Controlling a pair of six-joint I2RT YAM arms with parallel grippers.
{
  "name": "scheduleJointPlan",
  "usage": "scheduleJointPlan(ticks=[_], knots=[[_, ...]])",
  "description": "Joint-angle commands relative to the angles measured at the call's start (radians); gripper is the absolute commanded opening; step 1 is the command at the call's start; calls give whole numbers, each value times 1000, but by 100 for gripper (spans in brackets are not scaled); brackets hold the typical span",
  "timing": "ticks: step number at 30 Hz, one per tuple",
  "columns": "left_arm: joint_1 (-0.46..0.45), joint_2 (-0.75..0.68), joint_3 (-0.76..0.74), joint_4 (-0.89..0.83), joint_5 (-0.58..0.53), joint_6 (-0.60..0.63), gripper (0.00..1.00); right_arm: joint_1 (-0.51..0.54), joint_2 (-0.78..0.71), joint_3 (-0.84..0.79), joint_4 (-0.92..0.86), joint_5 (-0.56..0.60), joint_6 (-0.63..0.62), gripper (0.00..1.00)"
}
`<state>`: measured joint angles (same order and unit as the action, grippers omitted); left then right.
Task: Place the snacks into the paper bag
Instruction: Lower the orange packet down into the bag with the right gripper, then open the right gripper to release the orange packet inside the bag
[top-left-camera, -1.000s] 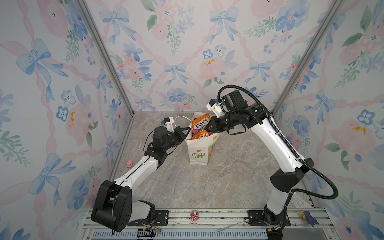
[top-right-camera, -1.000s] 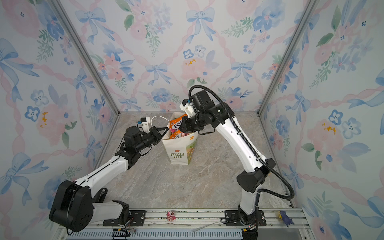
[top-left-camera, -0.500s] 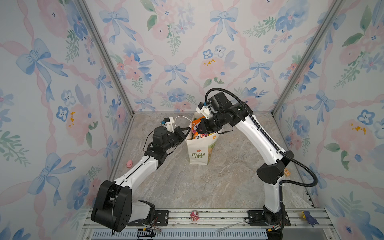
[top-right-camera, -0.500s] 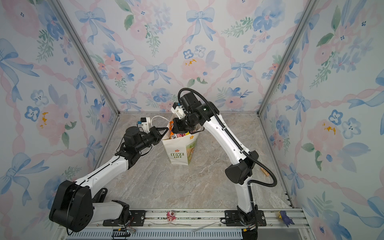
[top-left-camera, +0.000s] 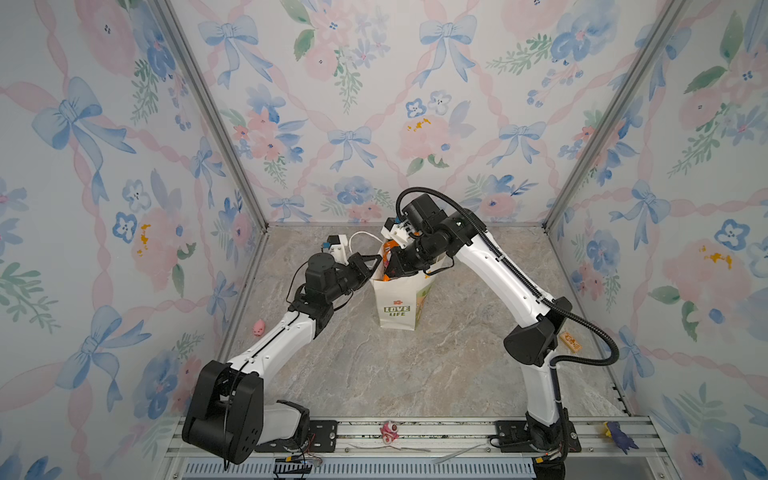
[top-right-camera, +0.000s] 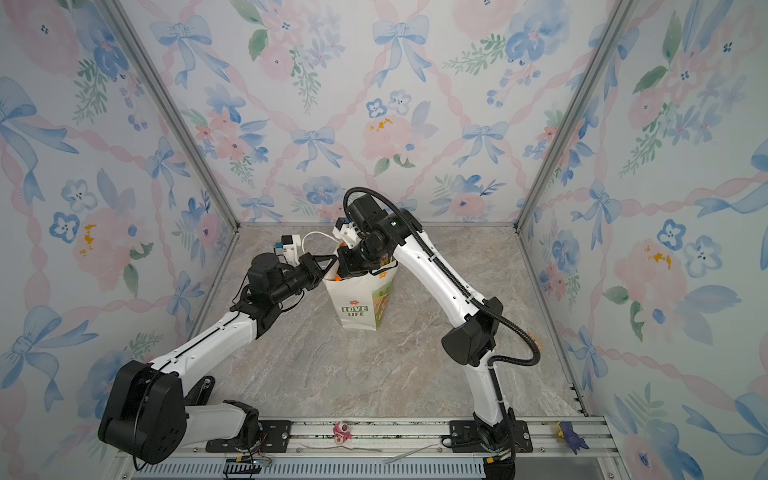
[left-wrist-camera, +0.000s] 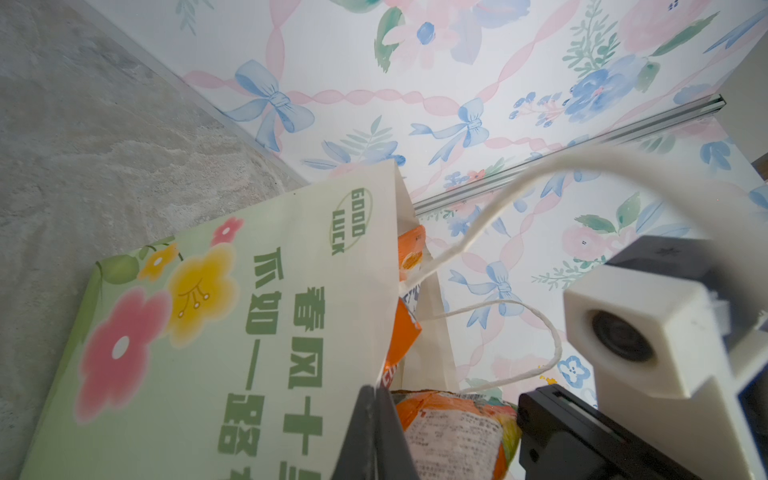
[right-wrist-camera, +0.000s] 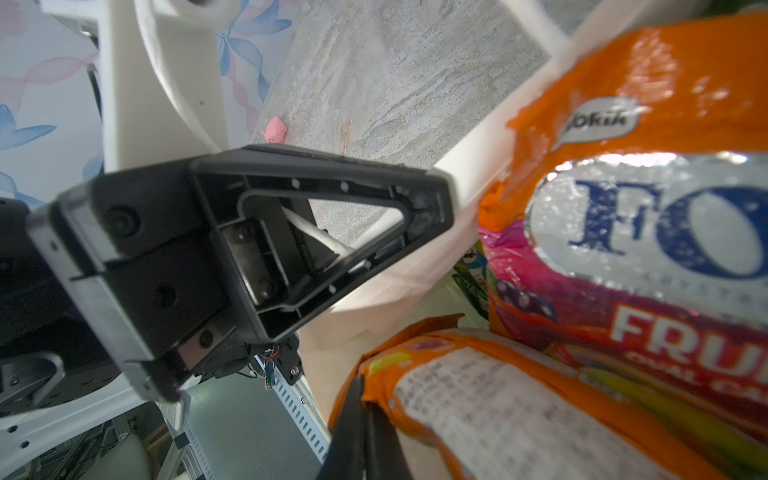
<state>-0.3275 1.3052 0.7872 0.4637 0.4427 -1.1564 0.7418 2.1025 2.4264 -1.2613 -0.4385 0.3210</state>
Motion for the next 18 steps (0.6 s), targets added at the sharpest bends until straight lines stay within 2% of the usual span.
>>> scheduleJointPlan(ticks=[1,5,9,18], knots=[[-2,-5,-14,3,14,7,0,9,22,55,-56,19,-30,10],[-4,-6,-13,3,14,7,0,9,3,103,-82,28,-42,29],[-3,-6,-11,3,13,7,0,8,-41,103,-81,32,-45,38],[-4,-18,-16,3,10,6,0,5,-125,92,-123,106,-74,38]])
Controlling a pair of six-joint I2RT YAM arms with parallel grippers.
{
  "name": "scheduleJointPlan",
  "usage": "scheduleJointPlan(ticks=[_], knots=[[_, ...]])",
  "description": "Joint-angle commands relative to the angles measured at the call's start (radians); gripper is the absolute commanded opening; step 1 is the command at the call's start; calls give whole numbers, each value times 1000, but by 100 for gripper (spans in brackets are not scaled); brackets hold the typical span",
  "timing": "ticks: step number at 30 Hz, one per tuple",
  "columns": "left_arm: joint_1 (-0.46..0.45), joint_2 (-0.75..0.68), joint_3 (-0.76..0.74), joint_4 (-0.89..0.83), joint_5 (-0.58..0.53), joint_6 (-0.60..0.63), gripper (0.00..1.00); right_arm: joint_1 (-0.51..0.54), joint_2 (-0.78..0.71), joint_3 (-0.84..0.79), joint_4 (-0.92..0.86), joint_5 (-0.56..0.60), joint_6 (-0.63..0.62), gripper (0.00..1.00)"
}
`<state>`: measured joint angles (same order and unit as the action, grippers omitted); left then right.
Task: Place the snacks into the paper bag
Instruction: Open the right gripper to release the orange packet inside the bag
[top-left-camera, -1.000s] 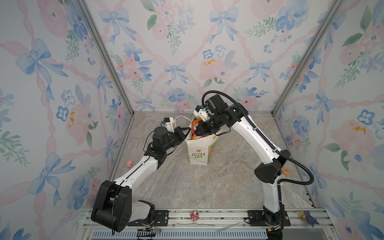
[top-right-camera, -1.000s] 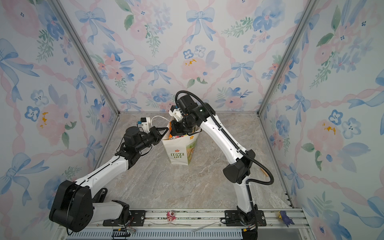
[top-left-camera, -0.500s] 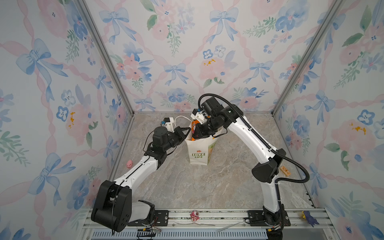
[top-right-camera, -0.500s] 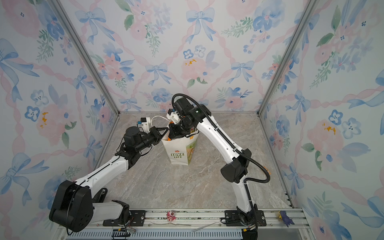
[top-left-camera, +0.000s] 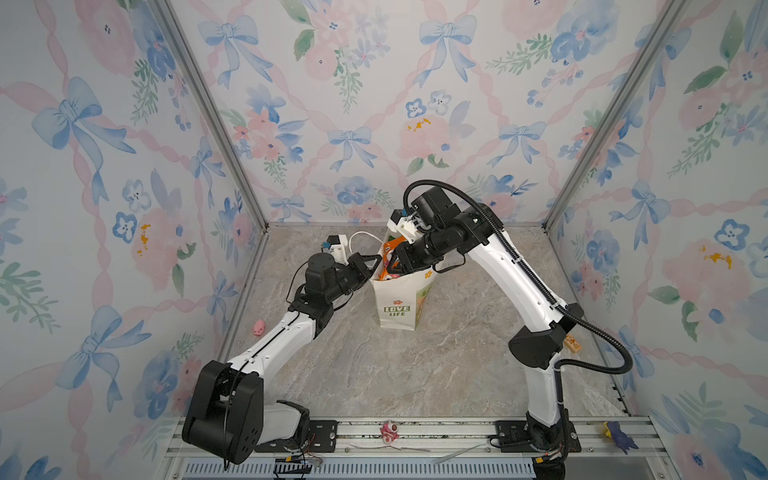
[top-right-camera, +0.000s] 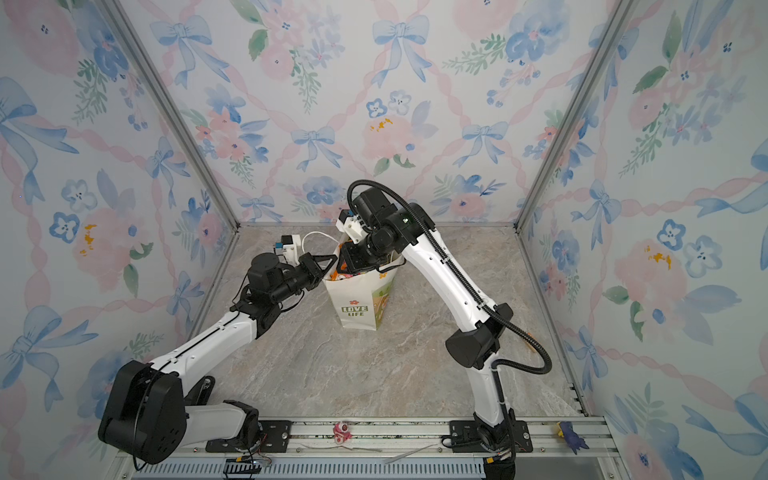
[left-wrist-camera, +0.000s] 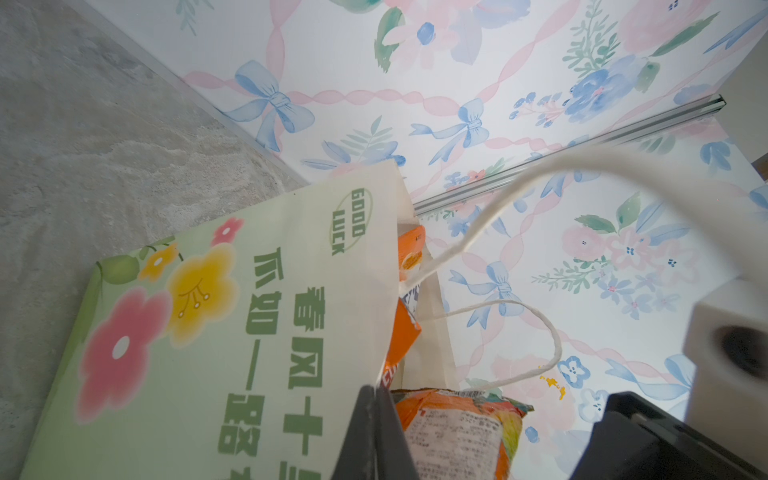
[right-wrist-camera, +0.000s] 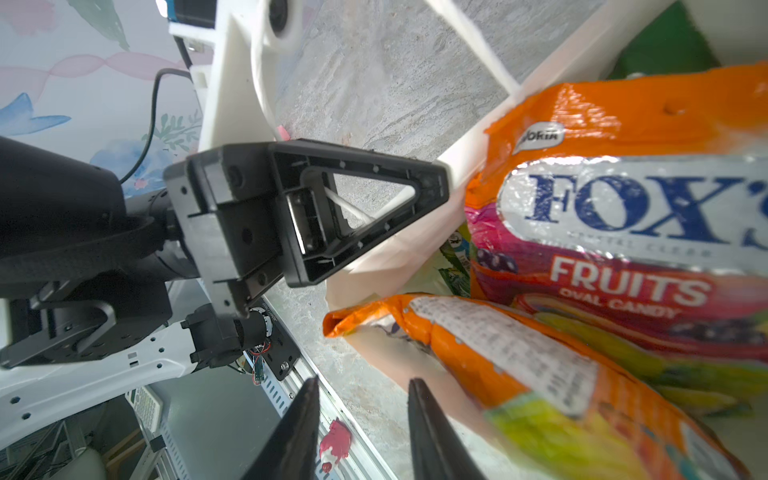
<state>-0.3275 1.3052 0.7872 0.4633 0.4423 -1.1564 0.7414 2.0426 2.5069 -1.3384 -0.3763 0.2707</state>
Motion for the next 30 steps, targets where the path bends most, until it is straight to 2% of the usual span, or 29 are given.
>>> scheduleJointPlan(ticks=[1,7,15,30], knots=[[-3,-20,-16,3,10,6,0,2,-77,4,-48,55,-26,38],[-2,-20,-16,4,10,6,0,-17,-119,-68,-26,86,-24,38],[-3,-25,-17,4,9,4,0,-41,-100,-90,-16,114,-27,38],[-4,-19,-13,4,9,4,0,-79,-27,-143,68,83,-10,37]])
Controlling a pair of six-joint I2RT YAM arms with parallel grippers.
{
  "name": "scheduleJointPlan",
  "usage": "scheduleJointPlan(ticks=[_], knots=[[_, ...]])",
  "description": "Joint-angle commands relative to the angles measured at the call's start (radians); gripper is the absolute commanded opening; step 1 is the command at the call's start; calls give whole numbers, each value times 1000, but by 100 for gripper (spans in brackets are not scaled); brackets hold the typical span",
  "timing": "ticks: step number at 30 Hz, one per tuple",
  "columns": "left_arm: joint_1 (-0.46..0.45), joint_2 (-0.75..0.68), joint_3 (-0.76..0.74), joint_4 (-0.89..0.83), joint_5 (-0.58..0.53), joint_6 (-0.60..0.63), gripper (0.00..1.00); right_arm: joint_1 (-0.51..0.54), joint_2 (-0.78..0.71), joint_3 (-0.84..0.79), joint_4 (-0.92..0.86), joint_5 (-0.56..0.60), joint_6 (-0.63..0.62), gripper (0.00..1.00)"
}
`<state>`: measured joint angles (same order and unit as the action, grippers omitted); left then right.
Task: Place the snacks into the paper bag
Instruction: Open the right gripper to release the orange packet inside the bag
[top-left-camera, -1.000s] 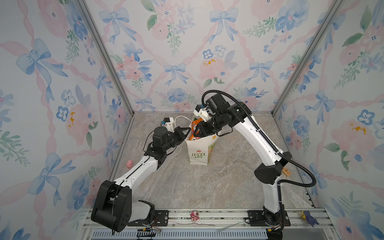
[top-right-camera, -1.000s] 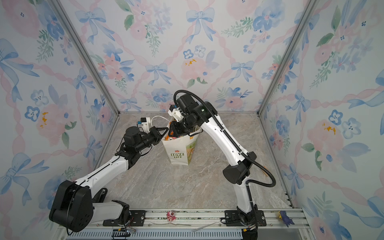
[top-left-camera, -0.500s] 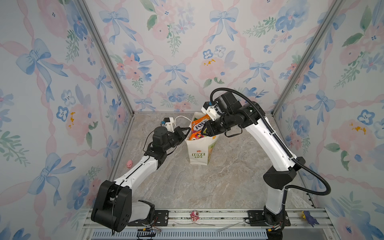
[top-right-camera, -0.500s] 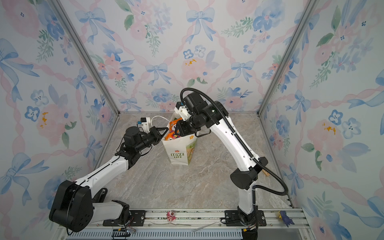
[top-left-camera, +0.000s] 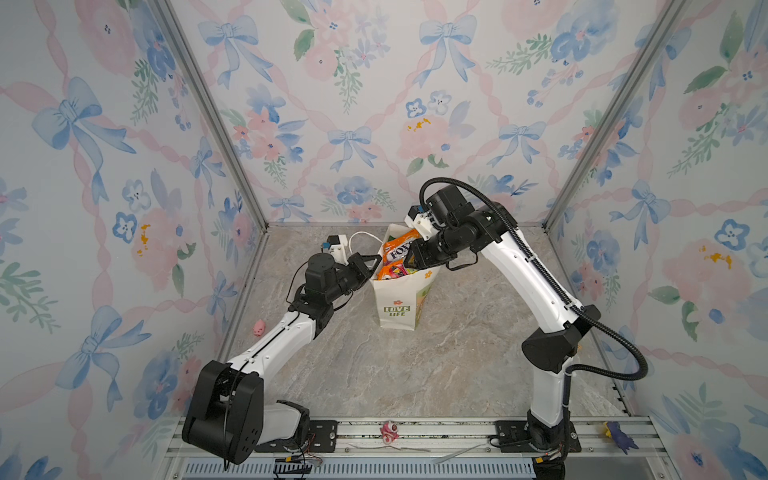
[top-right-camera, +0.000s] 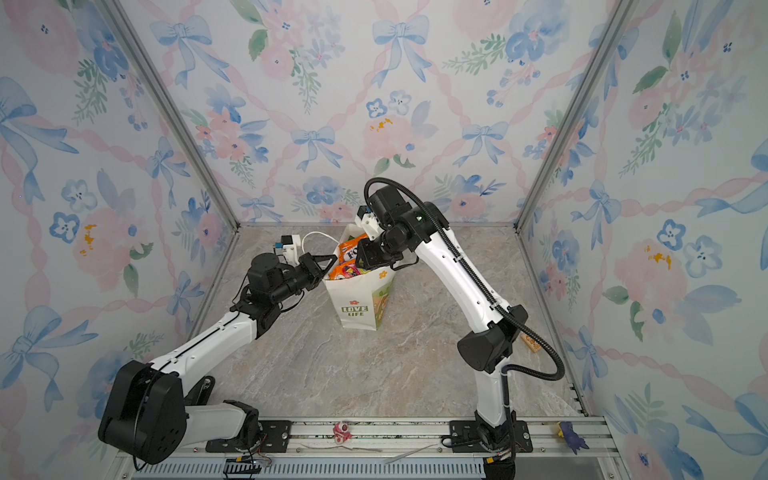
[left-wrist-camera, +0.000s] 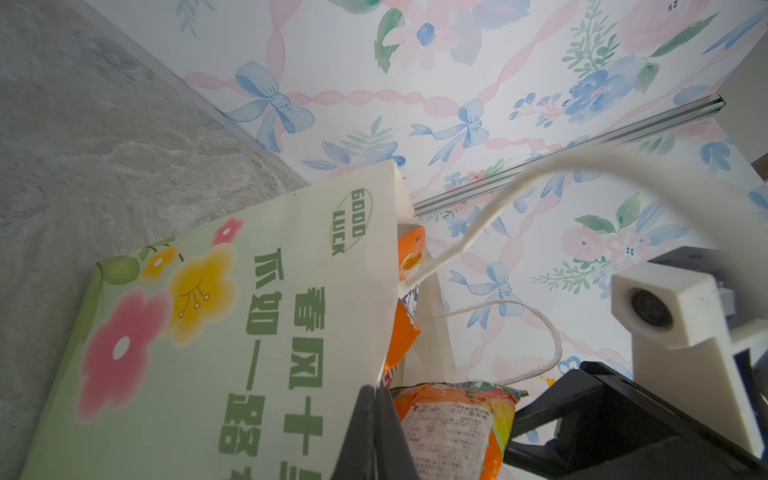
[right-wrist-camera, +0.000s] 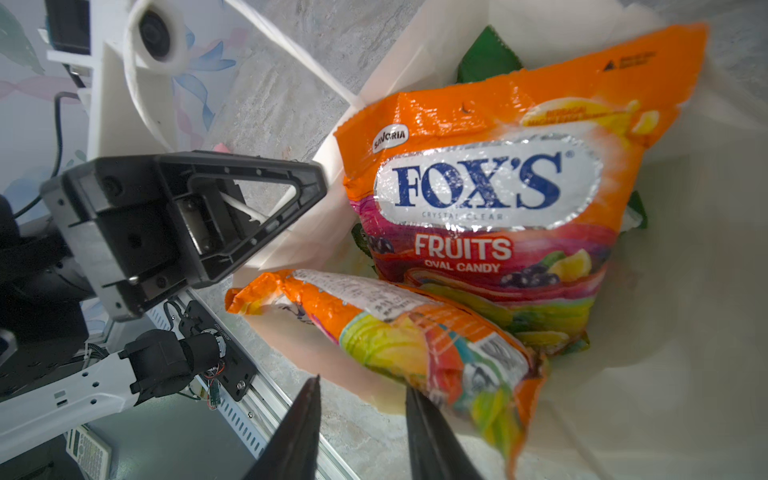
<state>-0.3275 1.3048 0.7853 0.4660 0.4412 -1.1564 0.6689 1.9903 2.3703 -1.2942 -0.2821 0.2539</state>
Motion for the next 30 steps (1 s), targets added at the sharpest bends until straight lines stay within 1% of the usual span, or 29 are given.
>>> scheduleJointPlan(ticks=[1,8,19,30], knots=[[-2,-19,-10,1,10,4,0,-6,32,-7,24,-10,6,37],[-3,-22,-11,0,10,4,0,-14,67,-25,40,24,14,37],[-4,-45,-9,0,11,1,0,-20,171,79,8,83,34,37],[-3,-80,-18,-12,11,3,0,-25,222,111,-17,112,39,37]])
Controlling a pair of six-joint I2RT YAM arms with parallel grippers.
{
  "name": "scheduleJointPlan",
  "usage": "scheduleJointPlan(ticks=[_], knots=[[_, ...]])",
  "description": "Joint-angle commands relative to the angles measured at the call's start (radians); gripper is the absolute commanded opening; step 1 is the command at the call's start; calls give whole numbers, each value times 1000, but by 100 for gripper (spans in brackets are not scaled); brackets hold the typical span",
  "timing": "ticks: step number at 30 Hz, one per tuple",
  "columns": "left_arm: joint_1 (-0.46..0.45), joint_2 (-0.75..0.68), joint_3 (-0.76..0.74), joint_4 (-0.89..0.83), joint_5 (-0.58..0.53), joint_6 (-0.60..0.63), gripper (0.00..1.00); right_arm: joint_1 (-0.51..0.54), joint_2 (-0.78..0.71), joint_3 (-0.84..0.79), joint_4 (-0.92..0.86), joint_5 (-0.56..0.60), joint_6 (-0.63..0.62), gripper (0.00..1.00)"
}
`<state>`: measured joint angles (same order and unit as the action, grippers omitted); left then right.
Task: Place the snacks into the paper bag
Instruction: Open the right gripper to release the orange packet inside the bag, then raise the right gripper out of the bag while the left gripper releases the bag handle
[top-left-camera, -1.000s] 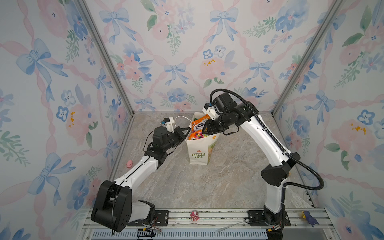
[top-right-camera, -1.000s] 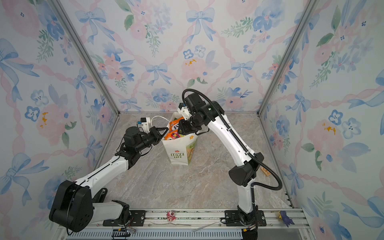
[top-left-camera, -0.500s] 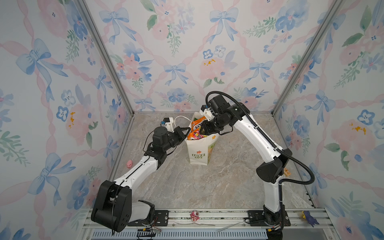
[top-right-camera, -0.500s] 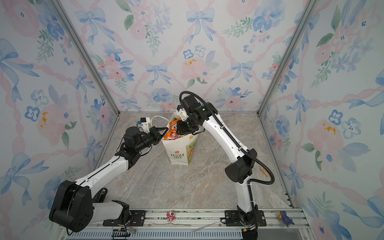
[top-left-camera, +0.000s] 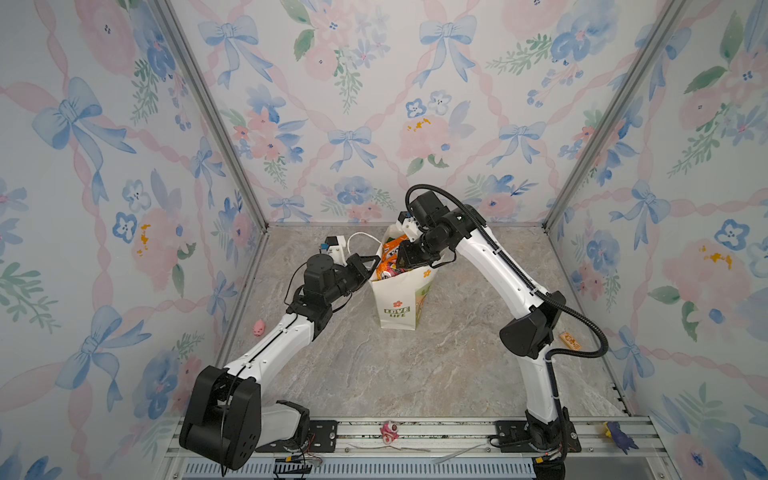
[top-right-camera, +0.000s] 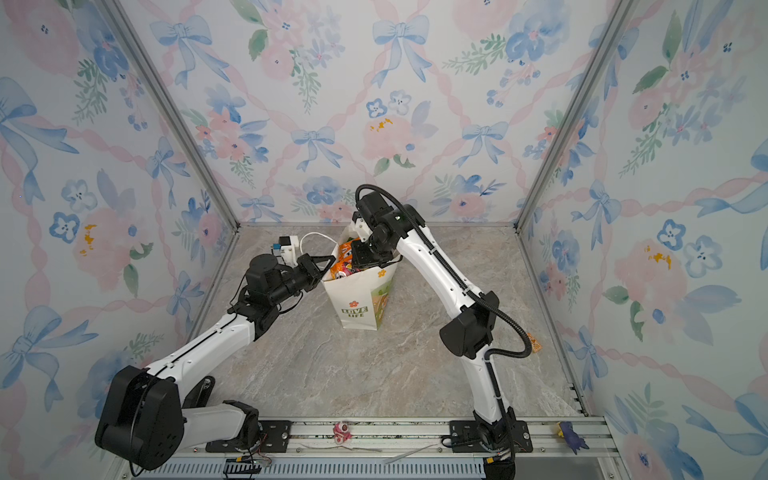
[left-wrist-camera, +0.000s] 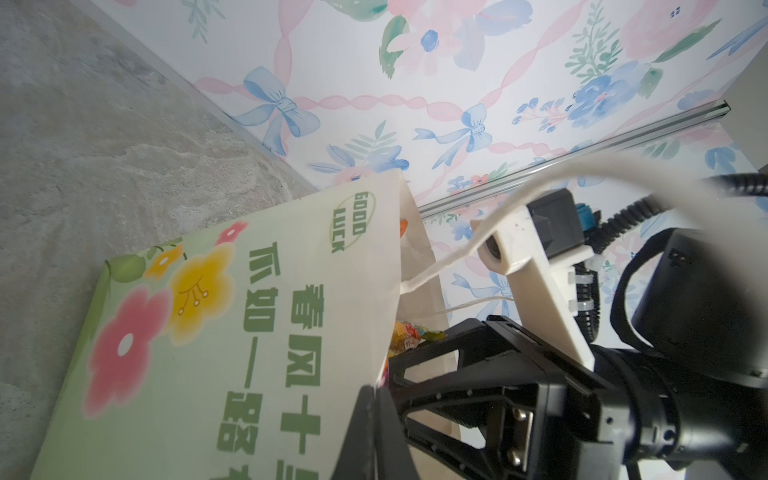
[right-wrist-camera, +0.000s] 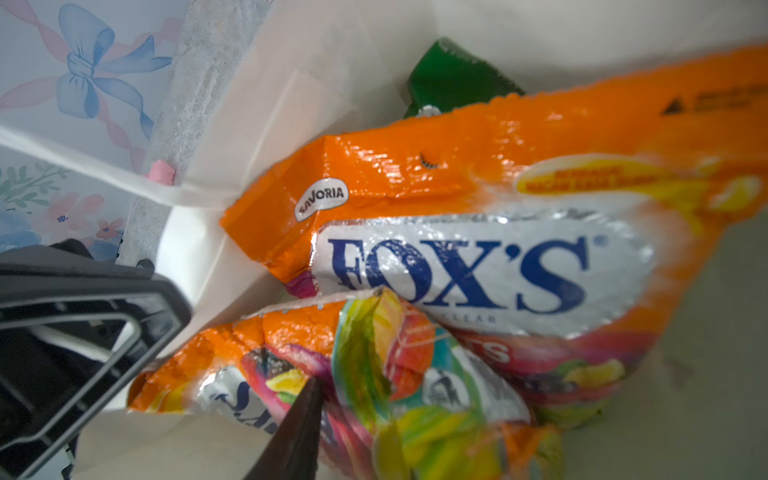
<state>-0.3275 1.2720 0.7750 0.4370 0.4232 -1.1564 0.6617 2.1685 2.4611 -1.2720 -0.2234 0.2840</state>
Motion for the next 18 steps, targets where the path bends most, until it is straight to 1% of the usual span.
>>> scheduleJointPlan(ticks=[1,9,15,18], knots=[[-3,-52,-8,14,29,4,0,-17,42,23,-42,54,8,37],[-4,-88,-3,-22,11,22,0,-12,39,44,-61,46,-6,38],[-3,-84,8,-31,12,30,26,-7,-75,45,-11,-14,-7,40],[-3,-81,27,-31,18,38,29,-7,-129,37,13,-55,-7,42]])
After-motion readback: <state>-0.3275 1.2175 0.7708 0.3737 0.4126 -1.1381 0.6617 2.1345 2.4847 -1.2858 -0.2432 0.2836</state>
